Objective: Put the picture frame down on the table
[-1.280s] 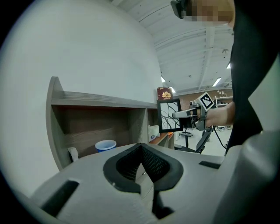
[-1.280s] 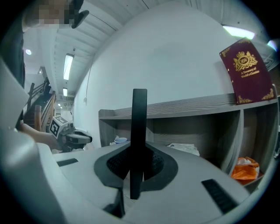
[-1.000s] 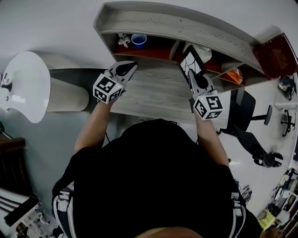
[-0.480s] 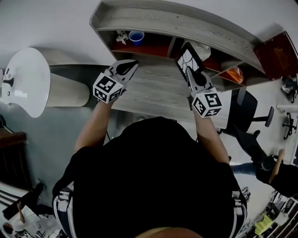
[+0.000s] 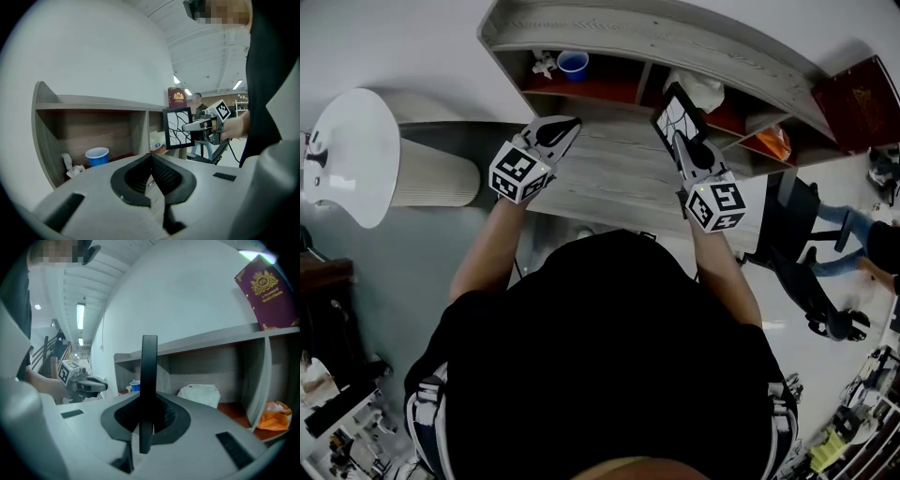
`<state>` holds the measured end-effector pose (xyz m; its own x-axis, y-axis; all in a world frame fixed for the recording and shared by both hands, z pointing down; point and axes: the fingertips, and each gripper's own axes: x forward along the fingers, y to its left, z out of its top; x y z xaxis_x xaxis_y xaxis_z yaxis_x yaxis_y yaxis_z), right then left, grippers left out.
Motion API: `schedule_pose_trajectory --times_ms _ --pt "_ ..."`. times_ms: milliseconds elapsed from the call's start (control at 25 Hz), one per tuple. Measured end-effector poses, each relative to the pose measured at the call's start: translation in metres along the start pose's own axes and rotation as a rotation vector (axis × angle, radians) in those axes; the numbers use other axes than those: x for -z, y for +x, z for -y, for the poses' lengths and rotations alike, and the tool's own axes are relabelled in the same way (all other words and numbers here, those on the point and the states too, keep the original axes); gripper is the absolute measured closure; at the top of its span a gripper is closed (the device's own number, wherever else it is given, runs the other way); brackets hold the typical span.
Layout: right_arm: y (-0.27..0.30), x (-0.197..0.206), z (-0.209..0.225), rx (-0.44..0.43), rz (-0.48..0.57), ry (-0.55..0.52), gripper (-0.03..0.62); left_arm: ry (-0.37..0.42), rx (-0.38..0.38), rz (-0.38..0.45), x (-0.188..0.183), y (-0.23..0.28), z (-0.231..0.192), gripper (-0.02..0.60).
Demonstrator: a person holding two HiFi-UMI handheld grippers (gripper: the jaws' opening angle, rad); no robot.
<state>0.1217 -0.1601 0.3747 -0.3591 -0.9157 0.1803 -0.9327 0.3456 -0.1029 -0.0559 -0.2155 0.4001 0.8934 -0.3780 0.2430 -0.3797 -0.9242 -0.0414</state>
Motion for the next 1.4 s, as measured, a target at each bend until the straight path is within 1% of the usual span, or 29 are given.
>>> schedule_pose_trajectory --times_ms 200,440,1000,1200,1400 --pt "-0.003 0.008 0.0 -0.003 -0.011 0.007 0.563 -0.009 0.002 -0.038 0.017 0.001 0.008 0.565" --pt "-0.004 0.027 -0.001 -0.01 -0.045 0.024 0.563 -0.018 0.006 -0.077 0.035 0.001 0.015 0.565" --pt "0.003 0.074 -0.001 -0.043 -0.137 0.049 0.563 -0.054 0.001 -0.126 0.066 0.004 0.027 0.565" --pt "0.006 0.097 -0.003 -0.058 -0.177 0.074 0.563 -0.063 -0.006 -0.149 0.081 0.005 0.026 0.565" --pt "0.008 0.115 0.0 -0.054 -0.212 0.075 0.563 -0.075 0.005 -0.173 0.093 0.01 0.029 0.565"
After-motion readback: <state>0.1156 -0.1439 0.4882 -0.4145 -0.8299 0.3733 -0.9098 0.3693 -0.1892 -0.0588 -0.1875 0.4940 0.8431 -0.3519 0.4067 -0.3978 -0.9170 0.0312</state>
